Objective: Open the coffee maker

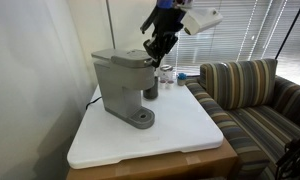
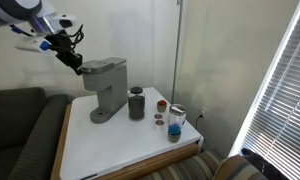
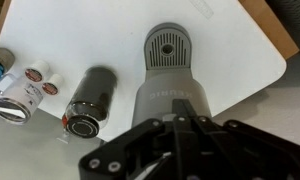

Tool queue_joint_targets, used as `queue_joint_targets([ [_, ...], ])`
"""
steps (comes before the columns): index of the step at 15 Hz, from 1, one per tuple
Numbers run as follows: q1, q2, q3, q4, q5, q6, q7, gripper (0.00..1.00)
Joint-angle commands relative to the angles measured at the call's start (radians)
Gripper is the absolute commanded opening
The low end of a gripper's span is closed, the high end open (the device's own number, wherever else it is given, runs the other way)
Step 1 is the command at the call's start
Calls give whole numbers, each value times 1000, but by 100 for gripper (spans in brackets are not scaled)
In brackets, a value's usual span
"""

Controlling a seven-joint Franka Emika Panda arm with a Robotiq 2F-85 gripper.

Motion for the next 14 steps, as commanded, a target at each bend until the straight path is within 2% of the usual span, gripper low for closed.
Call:
queue_joint_targets([
  [1, 12, -16, -44, -53, -76, 126, 68, 0],
  [7, 19, -22, -82, -81, -237, 215, 213, 0],
  [14, 40, -52, -108, -81, -433, 208, 381, 0],
])
